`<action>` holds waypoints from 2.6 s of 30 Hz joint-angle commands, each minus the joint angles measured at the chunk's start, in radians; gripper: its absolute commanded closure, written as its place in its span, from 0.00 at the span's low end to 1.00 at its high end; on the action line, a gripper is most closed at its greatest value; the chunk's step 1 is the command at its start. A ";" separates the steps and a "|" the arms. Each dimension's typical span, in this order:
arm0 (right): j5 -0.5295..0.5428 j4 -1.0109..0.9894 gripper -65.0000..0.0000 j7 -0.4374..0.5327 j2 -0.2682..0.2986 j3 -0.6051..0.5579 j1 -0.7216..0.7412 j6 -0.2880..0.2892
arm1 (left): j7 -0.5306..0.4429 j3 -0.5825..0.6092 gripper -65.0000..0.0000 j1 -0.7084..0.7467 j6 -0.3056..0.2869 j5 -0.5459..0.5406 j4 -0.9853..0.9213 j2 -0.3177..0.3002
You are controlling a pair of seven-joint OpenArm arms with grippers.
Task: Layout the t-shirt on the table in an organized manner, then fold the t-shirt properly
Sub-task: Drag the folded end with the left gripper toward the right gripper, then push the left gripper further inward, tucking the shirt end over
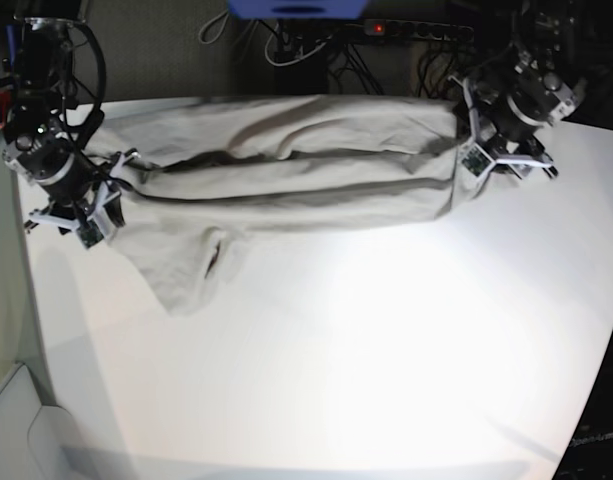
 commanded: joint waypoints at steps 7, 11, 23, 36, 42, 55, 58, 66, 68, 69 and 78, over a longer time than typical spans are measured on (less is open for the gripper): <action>0.009 0.017 0.70 0.021 0.013 -0.017 0.010 0.011 | -0.026 -0.197 0.50 -0.114 0.005 -0.014 0.023 0.173; 0.009 0.017 0.70 0.021 0.013 -0.035 0.010 0.011 | -0.018 -0.251 0.50 -0.147 0.005 -0.014 0.011 0.205; 0.009 0.015 0.70 0.021 0.011 -0.035 0.010 0.011 | -0.023 -0.200 0.51 -0.164 0.005 -0.014 -0.138 0.205; 0.009 0.015 0.70 0.021 0.011 -0.035 0.010 0.011 | -0.017 -0.122 0.52 -0.154 0.005 -0.005 -0.139 0.199; 0.009 0.015 0.70 0.021 0.011 -0.035 0.010 0.011 | -0.015 -0.122 0.89 -0.153 0.005 -0.003 -0.172 0.199; 0.009 0.015 0.70 0.021 0.011 -0.035 0.010 0.011 | -0.021 -0.025 1.00 -0.081 0.005 -0.008 -0.072 0.207; 0.009 0.017 0.70 0.021 -0.002 -0.035 0.010 0.011 | -0.015 0.056 1.00 -0.068 0.005 0.000 -0.027 0.197; 0.009 0.018 0.70 0.021 -0.007 -0.037 0.010 0.011 | -0.021 0.118 0.99 -0.030 0.005 0.144 -0.044 0.196; 0.009 0.018 0.70 0.021 -0.007 -0.037 0.010 0.011 | -0.017 0.113 0.99 -0.028 0.005 0.144 -0.043 0.196; 0.009 0.018 0.70 0.021 -0.007 -0.037 0.010 0.011 | -0.015 0.113 0.98 -0.027 0.005 0.144 -0.038 0.188; 0.009 0.018 0.70 0.021 -0.007 -0.037 0.010 0.011 | -0.015 0.052 0.53 -0.010 0.005 0.136 0.011 0.176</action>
